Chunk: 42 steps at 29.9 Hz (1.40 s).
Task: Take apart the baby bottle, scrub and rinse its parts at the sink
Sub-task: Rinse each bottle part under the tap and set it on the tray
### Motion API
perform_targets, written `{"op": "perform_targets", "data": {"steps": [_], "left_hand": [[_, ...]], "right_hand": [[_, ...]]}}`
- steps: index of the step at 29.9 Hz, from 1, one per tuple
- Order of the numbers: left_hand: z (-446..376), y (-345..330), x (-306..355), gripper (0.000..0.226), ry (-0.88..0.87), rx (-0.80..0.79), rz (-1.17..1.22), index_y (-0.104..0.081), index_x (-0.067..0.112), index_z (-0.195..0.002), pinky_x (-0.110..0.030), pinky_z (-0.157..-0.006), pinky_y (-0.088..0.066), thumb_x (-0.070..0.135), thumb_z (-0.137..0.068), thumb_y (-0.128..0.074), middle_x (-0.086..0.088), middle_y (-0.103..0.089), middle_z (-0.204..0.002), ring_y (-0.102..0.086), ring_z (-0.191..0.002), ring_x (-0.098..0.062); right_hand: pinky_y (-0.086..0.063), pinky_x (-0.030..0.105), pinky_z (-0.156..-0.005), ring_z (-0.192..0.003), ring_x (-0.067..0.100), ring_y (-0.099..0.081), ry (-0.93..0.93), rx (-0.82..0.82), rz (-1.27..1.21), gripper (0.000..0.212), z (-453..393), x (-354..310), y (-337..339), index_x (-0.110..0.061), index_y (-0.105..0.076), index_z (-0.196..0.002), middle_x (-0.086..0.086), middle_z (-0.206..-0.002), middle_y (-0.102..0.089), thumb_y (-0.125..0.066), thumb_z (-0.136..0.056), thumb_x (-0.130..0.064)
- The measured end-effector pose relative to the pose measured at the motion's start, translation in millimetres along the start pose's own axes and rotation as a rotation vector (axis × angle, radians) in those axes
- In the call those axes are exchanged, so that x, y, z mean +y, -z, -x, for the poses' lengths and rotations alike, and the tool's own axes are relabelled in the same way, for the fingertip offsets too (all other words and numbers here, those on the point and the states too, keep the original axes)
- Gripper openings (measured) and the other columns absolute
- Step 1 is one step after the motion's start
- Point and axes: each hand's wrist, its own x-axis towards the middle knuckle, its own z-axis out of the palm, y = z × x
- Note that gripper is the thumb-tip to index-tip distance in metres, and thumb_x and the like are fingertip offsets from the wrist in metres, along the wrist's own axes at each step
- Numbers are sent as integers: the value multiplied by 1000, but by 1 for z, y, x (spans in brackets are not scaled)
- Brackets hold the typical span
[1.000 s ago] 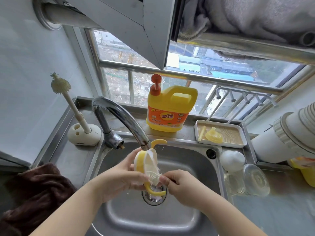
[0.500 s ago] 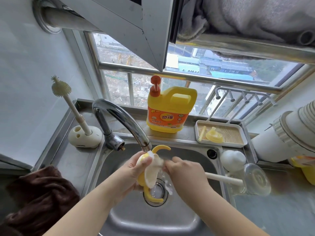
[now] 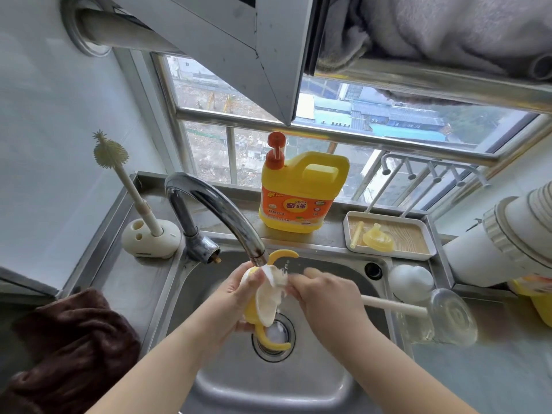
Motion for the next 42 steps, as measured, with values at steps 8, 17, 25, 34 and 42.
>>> {"op": "perform_targets", "data": {"steps": [8, 17, 25, 34, 42], "left_hand": [[2, 4, -7, 90, -114, -44, 56, -48, 22, -122, -37, -73, -55, 59, -48, -84, -16, -64, -98, -66, -86, -25], [7, 16, -4, 102, 7, -163, -174, -30, 38, -130, -27, -65, -51, 37, -47, -90, -6, -68, -92, -65, -80, -13], [10, 12, 6, 59, 165, -209, 242, -47, 36, -128, -40, -67, -59, 36, -73, -69, -21, -58, -116, -65, -86, -32], [8, 14, 4, 55, 153, -164, 121, -52, 34, -125, -35, -59, -56, 43, -72, -64, -11, -64, -103, -66, -76, -23], [-1, 22, -6, 103, 64, -93, 183, -45, 29, -133, -41, -76, -55, 42, -42, -93, -13, -65, -108, -66, -96, -30]], "right_hand": [[-36, 25, -51, -55, 14, -43, -194, -567, -787, 32, 7, 3, 7, -23, -68, -86, -4, -63, -49, -42, -97, -37], [-25, 19, -39, -41, 7, -30, -366, -600, -1190, 37, 20, -1, 2, -13, -69, -92, -11, -48, -40, -41, -99, -37], [-35, 23, -51, -46, 5, -38, -237, -507, -869, 29, 20, -1, 2, -29, -69, -84, -11, -53, -47, -45, -96, -39], [-30, 23, -45, -52, 15, -57, 118, 5, -60, 15, 7, 2, -2, -28, -64, -74, -6, -60, -52, -59, -86, -35], [-32, 23, -46, -45, 9, -37, -208, -598, -962, 36, 4, -5, -1, -26, -65, -81, -9, -55, -43, -37, -100, -37]]}}
